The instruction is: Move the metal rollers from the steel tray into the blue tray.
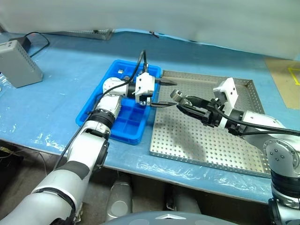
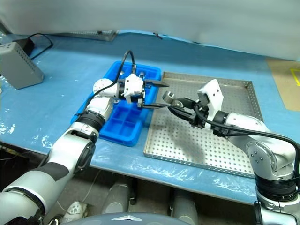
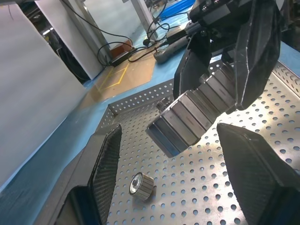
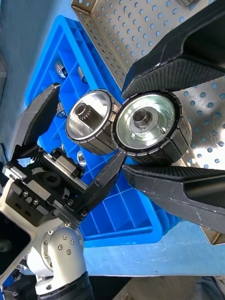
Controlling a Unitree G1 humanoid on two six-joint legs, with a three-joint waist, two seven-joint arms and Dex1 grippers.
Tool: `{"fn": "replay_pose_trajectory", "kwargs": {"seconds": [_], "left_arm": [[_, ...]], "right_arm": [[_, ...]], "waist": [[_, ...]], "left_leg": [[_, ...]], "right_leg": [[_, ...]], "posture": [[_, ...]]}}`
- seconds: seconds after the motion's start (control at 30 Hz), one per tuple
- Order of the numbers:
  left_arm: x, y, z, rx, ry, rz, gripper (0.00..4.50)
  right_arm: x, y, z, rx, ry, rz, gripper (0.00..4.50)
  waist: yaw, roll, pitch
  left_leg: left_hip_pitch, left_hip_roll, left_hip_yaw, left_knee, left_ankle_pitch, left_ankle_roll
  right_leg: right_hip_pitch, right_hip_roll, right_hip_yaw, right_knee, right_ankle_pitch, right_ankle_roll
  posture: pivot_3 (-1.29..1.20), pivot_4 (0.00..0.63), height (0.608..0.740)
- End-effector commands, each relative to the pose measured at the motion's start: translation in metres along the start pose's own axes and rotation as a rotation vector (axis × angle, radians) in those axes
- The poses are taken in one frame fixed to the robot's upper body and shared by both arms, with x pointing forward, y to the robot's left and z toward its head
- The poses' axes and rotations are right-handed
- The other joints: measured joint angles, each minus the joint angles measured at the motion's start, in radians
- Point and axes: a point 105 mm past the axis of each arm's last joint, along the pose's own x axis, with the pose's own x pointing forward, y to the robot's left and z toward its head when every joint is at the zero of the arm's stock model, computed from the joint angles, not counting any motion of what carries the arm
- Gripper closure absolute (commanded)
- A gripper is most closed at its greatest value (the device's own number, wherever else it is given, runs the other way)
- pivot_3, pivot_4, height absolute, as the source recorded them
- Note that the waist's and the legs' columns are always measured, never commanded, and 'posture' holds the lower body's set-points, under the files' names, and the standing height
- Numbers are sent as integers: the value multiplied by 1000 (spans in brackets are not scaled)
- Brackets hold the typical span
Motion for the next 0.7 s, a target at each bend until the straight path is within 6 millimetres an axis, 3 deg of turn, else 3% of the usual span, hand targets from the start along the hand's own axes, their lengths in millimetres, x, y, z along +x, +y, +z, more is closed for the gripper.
{"fn": "replay_pose_trajectory", "kwargs": {"seconds": [0.03, 0.13, 0.23, 0.3, 0.47, 0.57, 0.7], "left_arm": [[2, 8, 12, 69, -25, 7, 1121], [2, 8, 11, 54, -20, 4, 1121], [2, 7, 9, 48, -15, -7, 1649], [3, 10, 7, 51, 7, 10, 2274], [3, 7, 6, 56, 14, -2, 2274], [3, 8, 5, 63, 17, 13, 3079], [5, 9, 6, 66, 7, 27, 3079]], "right_arm": [[0, 2, 13, -48, -44, -1, 2711], [1, 2, 12, -47, -43, -5, 2711], [1, 2, 11, -47, -40, -11, 2711], [1, 1, 11, -46, -40, -14, 2711], [1, 0, 11, -48, -39, -20, 2711], [1, 0, 11, -49, -38, -22, 2711], [2, -1, 11, -51, -34, -24, 2711]], "waist": [[0, 0, 0], [0, 0, 0], [0, 0, 0], [0, 0, 0], [0, 0, 0], [0, 0, 0], [0, 0, 0]], "left_leg": [[0, 0, 0, 0, 0, 0], [0, 0, 0, 0, 0, 0], [0, 0, 0, 0, 0, 0], [0, 0, 0, 0, 0, 0], [0, 0, 0, 0, 0, 0], [0, 0, 0, 0, 0, 0], [0, 0, 0, 0, 0, 0]], "right_leg": [[0, 0, 0, 0, 0, 0], [0, 0, 0, 0, 0, 0], [0, 0, 0, 0, 0, 0], [0, 0, 0, 0, 0, 0], [0, 0, 0, 0, 0, 0], [0, 0, 0, 0, 0, 0], [0, 0, 0, 0, 0, 0]], "posture": [[-24, 150, 740], [-26, 150, 740], [-28, 150, 740], [-28, 150, 740], [-27, 150, 740], [-26, 150, 740], [-25, 150, 740]]}}
